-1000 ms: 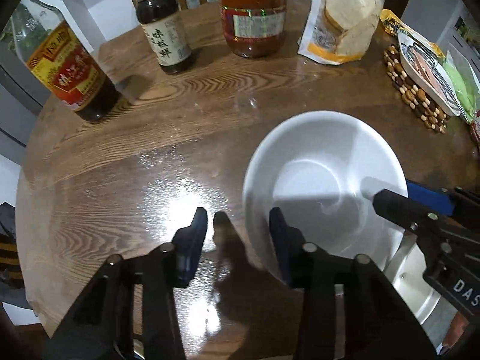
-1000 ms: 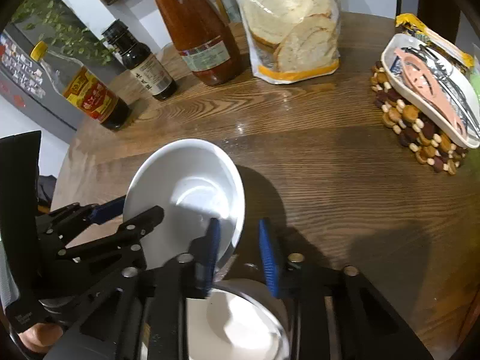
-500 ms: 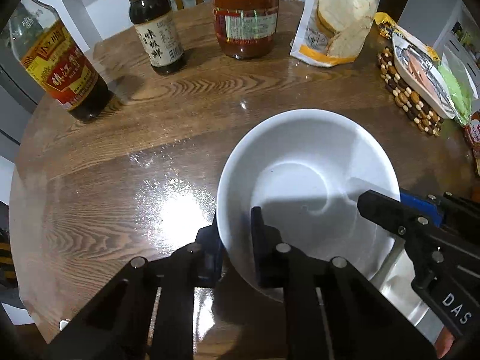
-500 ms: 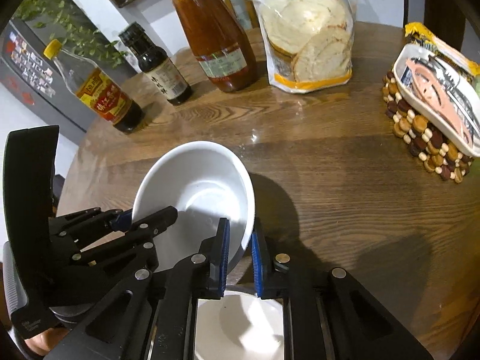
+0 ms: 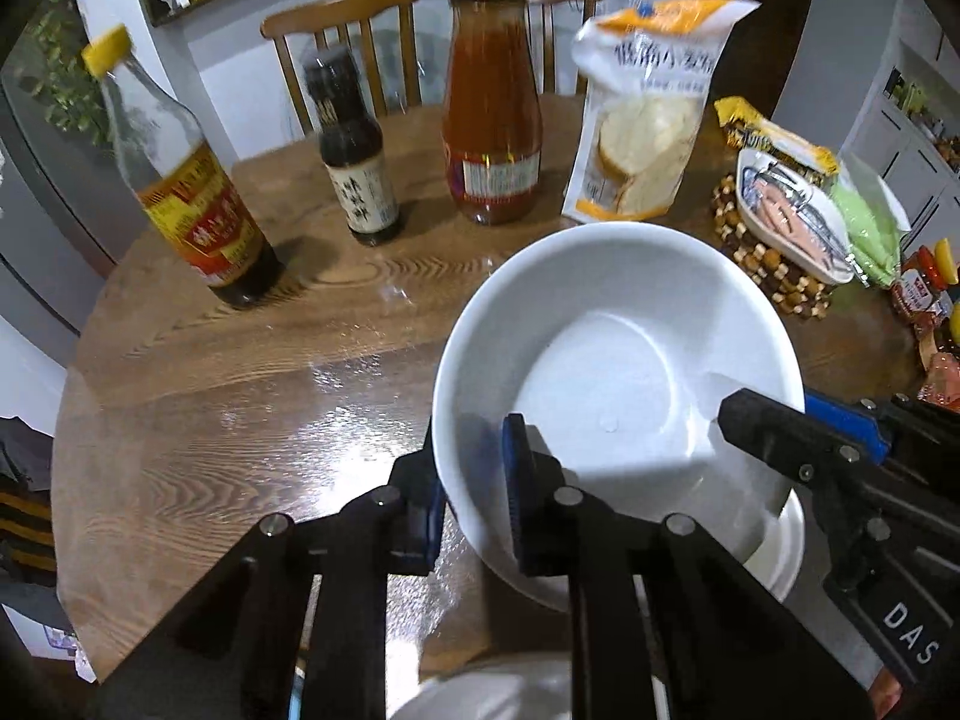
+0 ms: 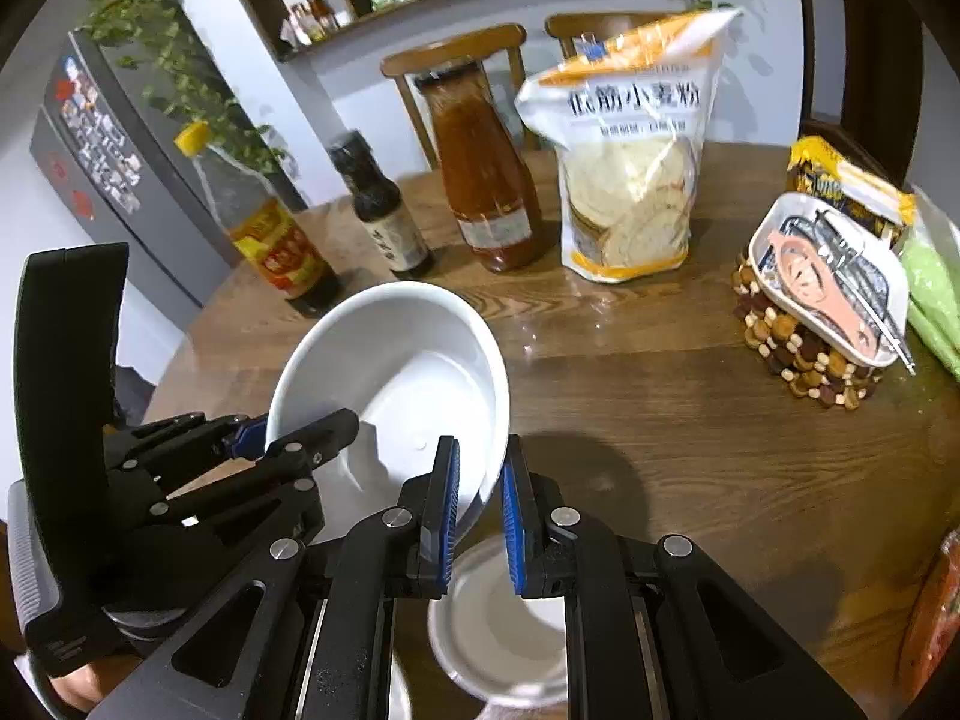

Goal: Organize plates and bowls
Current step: 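Lift the smaller white bowl with both tools and carry it over the large bowl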

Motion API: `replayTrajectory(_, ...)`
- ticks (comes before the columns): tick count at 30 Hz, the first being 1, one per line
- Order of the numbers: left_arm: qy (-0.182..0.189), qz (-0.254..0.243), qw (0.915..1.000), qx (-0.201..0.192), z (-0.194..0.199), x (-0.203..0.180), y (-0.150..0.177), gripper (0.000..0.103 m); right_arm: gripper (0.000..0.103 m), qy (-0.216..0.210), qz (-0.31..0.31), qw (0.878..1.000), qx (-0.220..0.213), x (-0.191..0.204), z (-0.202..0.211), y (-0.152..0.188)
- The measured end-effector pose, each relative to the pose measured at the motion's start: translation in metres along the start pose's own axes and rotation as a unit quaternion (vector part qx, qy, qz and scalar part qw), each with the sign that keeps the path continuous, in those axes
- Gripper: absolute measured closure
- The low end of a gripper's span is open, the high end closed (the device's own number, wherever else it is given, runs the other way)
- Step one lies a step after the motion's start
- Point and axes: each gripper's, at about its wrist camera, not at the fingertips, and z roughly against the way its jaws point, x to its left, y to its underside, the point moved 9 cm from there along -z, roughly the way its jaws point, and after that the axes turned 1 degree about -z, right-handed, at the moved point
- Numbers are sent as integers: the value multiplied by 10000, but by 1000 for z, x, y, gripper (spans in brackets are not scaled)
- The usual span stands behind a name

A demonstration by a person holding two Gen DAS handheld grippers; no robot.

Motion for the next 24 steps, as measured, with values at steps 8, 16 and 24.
replayTrajectory(8, -126, -46, 9994, -314, 33, -1, 15, 84, 88, -20, 110, 9998, -177, 19, 31, 20)
replayTrajectory(16, -166, -53, 9992, -355, 51, 2, 40, 84, 87, 15, 197, 9997, -150, 33, 46, 47)
replayTrajectory(24, -160, -51, 9989, -434, 69, 2, 62, 84, 87, 34, 230, 9997, -78, 43, 57, 71)
